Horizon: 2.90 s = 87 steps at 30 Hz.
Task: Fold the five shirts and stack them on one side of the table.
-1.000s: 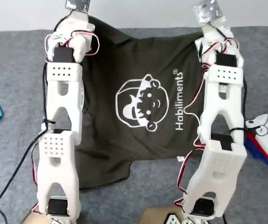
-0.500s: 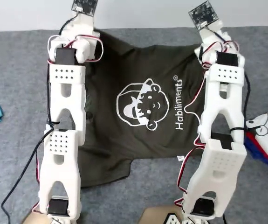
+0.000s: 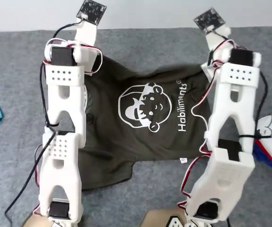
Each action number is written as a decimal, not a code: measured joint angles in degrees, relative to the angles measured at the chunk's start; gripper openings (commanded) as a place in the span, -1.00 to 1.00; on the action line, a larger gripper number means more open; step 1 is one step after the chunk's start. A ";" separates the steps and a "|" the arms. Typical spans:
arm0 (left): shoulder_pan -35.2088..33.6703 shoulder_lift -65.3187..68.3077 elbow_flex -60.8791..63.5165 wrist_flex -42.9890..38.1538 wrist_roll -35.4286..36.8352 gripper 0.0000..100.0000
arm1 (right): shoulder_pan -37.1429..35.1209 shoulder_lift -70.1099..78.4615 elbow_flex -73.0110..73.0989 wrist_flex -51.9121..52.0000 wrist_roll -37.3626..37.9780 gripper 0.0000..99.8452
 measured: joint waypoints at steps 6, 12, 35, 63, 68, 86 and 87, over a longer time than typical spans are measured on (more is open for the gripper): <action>0.00 -16.79 26.20 0.00 -3.52 -0.99 | 1.67 -1.23 0.00 9.85 4.31 -0.98; 0.00 -34.37 52.48 0.00 -5.89 -0.99 | 3.43 -2.64 -0.09 18.20 5.36 -0.98; 0.53 -72.35 106.55 -0.09 -3.78 -0.99 | 4.57 -21.63 26.11 23.74 5.80 -0.98; 0.53 -79.65 113.32 -0.18 -8.00 -0.67 | 6.59 -27.69 45.27 13.63 5.71 -0.61; 0.53 -83.52 113.32 -0.18 -8.09 -0.67 | 6.59 -31.21 43.52 13.63 5.71 -0.61; 0.53 -81.14 116.84 -28.75 -1.93 -0.99 | 0.79 -24.70 38.86 0.88 -4.48 -0.98; 0.53 -79.12 116.92 -31.47 -1.85 -0.99 | 0.26 -23.38 38.86 -0.26 -5.89 -0.98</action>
